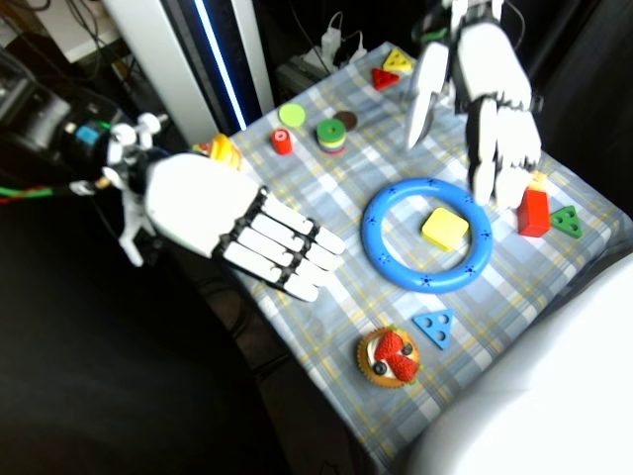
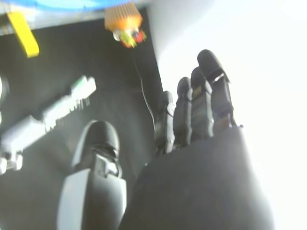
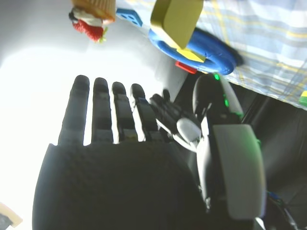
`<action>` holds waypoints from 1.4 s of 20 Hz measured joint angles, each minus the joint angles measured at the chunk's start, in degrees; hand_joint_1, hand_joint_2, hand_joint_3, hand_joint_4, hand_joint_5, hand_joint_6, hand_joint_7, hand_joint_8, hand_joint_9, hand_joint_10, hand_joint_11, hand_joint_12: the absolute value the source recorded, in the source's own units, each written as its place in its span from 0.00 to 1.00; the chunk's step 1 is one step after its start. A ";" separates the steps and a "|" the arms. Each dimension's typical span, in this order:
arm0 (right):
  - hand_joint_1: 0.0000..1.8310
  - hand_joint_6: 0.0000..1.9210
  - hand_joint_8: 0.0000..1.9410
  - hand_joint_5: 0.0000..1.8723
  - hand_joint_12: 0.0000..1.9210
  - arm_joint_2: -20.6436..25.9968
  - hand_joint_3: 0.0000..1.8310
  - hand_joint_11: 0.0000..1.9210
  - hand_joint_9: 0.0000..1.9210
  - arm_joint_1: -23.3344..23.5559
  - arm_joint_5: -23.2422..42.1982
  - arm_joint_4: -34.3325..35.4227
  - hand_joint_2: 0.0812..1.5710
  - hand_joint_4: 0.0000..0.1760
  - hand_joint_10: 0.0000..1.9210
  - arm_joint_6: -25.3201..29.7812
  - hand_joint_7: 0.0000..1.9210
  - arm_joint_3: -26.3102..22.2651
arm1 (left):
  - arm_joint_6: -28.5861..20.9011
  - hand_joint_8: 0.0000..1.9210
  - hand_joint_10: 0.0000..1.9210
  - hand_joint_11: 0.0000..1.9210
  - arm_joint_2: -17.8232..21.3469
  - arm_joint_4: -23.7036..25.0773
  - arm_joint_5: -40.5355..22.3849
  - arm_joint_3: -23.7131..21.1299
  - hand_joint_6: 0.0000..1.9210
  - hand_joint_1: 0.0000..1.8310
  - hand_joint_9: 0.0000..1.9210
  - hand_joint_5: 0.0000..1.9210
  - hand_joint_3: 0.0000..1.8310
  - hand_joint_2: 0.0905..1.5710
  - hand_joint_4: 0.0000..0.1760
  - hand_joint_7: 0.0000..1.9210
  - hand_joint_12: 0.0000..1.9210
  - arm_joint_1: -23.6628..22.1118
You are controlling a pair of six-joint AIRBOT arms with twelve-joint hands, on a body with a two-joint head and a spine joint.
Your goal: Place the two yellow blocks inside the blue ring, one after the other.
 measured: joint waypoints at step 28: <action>0.65 0.71 0.74 0.33 0.95 -12.20 0.00 0.29 0.35 16.81 -6.99 -4.72 0.79 0.00 0.78 0.22 0.42 9.11 | -3.98 0.00 0.01 0.00 7.63 -2.93 -13.40 -7.08 0.00 0.16 0.07 0.16 0.00 0.87 0.39 0.10 0.39 12.98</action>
